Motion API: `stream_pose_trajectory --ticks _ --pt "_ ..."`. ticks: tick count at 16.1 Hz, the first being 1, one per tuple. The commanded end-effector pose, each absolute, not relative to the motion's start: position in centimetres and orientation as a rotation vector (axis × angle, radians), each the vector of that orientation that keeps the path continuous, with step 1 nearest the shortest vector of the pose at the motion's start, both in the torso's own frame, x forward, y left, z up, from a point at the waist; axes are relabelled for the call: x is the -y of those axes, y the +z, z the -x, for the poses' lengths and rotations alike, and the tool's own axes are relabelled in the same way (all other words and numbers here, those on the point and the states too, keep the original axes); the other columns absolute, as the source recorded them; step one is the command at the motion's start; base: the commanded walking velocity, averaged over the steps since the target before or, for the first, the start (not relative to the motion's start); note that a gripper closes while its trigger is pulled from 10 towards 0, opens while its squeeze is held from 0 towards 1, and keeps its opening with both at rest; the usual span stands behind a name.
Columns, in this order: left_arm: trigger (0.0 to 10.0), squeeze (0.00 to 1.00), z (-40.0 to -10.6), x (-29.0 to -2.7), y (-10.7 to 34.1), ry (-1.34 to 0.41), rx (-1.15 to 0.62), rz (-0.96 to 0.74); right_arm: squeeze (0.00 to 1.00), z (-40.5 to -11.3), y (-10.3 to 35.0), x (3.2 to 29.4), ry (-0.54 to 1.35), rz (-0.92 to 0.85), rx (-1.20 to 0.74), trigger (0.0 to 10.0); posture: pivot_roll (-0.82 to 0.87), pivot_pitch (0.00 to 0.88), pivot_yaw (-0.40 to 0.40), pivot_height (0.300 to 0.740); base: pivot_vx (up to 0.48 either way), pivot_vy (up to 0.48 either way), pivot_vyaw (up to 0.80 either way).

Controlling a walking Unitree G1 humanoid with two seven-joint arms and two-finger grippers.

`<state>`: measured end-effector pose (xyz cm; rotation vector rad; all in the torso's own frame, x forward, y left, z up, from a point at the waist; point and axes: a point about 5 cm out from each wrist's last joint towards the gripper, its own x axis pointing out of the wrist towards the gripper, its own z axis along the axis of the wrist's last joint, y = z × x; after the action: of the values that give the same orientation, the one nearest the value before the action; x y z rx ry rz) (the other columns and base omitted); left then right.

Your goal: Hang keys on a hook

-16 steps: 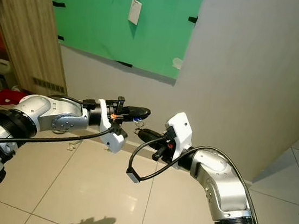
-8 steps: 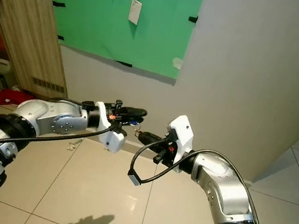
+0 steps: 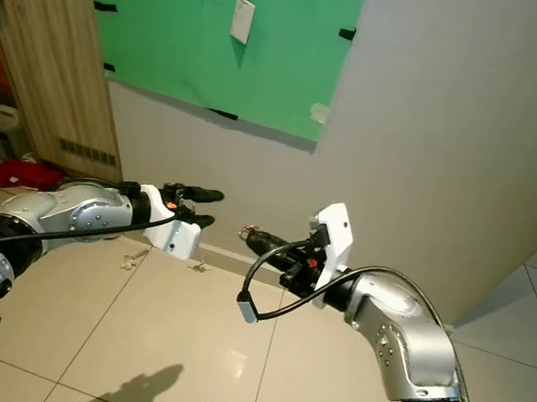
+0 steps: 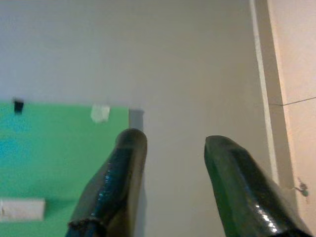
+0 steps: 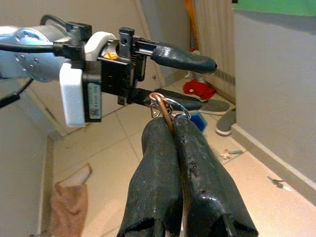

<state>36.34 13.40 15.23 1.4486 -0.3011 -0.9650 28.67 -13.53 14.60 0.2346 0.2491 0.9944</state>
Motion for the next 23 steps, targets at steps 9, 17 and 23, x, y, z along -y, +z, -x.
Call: stream_pose_trajectory --ticks 9,17,23 --pt "10.0 0.00 -34.5 -14.7 9.0 -0.331 -0.067 0.115 0.00 -30.5 11.8 11.4 0.595 -0.532 -0.257 0.0 -0.07 0.000 -0.035 0.740 0.000 0.000 0.00" --pt "10.0 0.00 -32.3 -12.7 8.2 -0.235 -0.151 0.215 0.00 -31.9 6.5 13.7 -0.010 -0.950 -0.425 0.0 -0.04 0.000 -0.031 0.740 0.000 0.000 0.00" --pt "10.0 0.00 -32.1 -13.4 9.7 -0.189 -0.109 0.250 0.00 -32.1 7.7 11.7 0.173 -0.823 -0.456 0.0 -0.05 0.000 -0.021 0.740 0.099 0.124 0.00"
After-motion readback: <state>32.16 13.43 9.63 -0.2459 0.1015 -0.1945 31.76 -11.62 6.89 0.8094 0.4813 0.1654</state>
